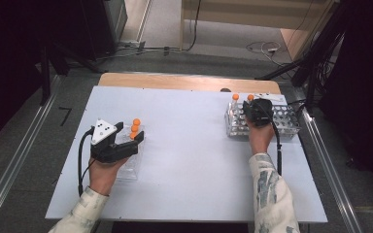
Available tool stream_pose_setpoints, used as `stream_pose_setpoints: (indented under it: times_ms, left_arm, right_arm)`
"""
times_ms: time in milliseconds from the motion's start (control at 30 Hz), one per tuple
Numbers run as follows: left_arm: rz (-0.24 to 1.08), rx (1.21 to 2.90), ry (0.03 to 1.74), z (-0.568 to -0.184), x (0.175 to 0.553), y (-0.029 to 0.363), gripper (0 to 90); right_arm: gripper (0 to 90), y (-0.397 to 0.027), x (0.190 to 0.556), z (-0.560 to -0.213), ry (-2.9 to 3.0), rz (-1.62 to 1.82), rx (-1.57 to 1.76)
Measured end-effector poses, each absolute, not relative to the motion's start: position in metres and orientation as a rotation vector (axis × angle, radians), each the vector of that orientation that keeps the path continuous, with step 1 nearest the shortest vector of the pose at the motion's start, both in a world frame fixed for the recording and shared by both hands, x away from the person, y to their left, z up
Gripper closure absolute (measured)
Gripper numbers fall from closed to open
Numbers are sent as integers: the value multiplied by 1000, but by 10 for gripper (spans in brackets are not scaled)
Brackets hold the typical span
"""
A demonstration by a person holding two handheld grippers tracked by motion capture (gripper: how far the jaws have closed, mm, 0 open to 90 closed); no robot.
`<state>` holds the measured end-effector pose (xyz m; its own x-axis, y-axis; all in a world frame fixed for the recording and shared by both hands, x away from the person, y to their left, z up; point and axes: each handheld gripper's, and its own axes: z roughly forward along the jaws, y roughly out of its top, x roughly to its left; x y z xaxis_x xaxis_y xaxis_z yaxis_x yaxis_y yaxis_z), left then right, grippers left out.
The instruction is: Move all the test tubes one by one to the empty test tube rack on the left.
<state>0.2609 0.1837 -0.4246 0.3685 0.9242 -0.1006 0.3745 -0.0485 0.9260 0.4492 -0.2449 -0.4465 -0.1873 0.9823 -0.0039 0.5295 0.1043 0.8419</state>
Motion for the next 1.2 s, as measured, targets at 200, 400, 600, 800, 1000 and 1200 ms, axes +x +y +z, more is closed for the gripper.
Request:
stream_pose_setpoints:
  times_ms: [200, 400, 600, 800, 1000, 1200]
  left_arm:
    - [686, 1620, 1183, -424, 261, 184, 219]
    - [687, 1619, 1182, -424, 261, 184, 219]
    - [686, 1620, 1183, -425, 261, 184, 214]
    - [686, 1619, 1185, -425, 261, 184, 205]
    - [685, 1612, 1184, -424, 261, 184, 202]
    - [690, 1607, 1182, -424, 260, 185, 202]
  right_arm:
    - [714, -244, 449, -446, 1785, 970, 1478]
    - [716, -245, 447, -442, 1767, 987, 1468]
    - [719, -247, 444, -435, 1749, 1009, 1454]
    - [720, -248, 441, -427, 1731, 1030, 1444]
    - [722, -250, 437, -416, 1717, 1058, 1419]
    - [722, -252, 429, -404, 1704, 1090, 1396]
